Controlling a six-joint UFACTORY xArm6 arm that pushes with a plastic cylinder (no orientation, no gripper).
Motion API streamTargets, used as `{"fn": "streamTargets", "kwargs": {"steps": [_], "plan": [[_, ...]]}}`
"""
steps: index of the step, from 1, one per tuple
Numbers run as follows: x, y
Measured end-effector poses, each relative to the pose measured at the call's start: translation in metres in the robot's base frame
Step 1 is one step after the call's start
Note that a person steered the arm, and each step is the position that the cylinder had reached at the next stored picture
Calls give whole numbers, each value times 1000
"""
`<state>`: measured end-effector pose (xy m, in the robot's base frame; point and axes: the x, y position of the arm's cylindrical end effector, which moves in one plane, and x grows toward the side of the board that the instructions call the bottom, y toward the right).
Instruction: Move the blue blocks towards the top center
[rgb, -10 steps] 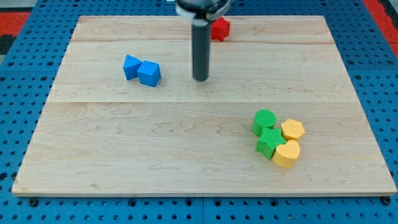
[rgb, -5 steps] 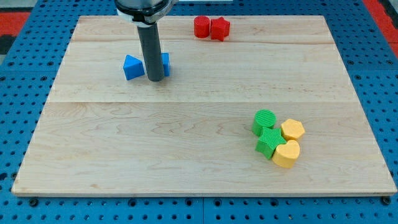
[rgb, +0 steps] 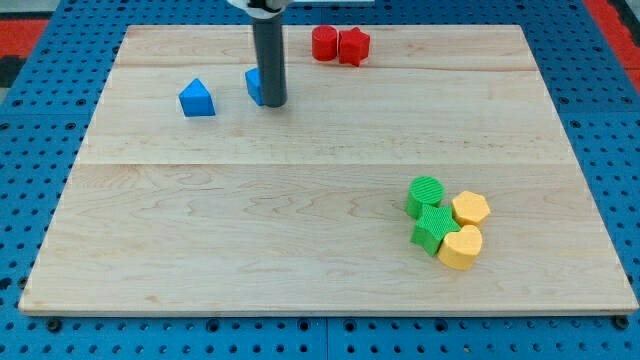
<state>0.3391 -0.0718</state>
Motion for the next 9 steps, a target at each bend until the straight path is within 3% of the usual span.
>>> {"fn": "streamTargets", "kwargs": {"steps": [4,6,7,8,9], "plan": [[-77,-59],[-83,-6],[-34,21],[42,3],[64,-88]]}}
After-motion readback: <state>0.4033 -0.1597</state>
